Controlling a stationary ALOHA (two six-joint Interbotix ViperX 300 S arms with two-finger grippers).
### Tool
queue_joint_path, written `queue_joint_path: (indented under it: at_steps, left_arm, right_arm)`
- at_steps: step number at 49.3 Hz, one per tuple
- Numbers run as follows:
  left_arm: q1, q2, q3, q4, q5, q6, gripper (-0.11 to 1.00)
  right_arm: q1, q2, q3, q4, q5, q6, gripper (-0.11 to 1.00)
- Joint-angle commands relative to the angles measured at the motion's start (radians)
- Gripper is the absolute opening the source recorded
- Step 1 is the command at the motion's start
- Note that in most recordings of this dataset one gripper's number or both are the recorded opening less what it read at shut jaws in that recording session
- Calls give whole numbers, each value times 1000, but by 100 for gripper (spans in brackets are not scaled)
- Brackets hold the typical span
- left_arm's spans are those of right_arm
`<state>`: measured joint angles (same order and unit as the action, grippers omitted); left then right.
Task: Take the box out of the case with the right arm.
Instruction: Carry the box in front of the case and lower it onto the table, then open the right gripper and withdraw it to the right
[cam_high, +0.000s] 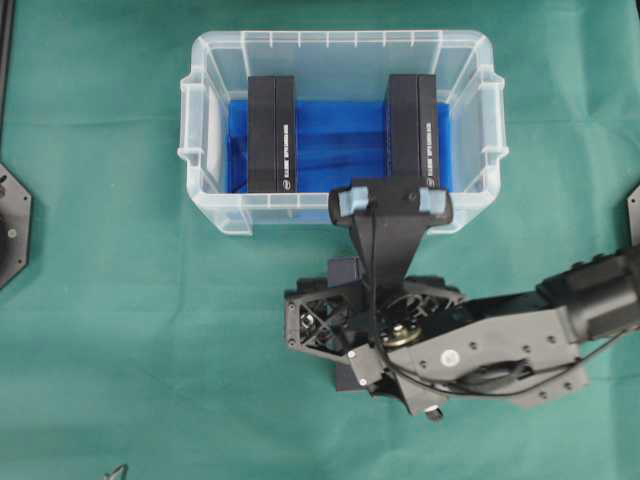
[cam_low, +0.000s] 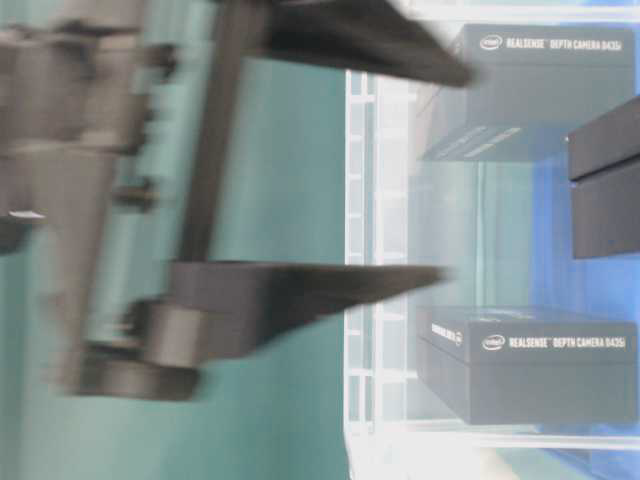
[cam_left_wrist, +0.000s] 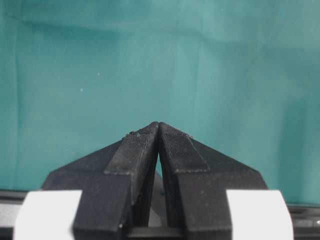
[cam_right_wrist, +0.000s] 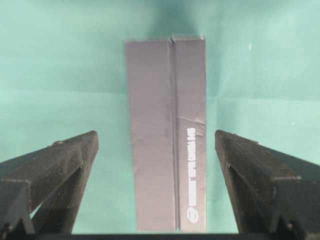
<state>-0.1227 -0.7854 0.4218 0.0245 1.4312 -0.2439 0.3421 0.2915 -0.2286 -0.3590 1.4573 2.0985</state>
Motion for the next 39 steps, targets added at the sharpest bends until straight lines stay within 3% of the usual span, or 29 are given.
queue_joint_path:
  at_steps: [1, 14, 30, 39]
  left_arm:
    - [-2, 3, -12, 2, -5, -3, 2]
    - [-2, 5, -11, 2, -5, -3, 2]
    - [-2, 5, -11, 3, -5, -2, 2]
    - [-2, 3, -11, 2, -5, -2, 2]
  right_arm:
    - [3, -48, -91, -17, 78, -34, 92]
    - [3, -48, -233, -51, 256, -114, 92]
    - [3, -44, -232, -52, 259, -127, 92]
    - [46, -80, -179, -52, 334, -114, 92]
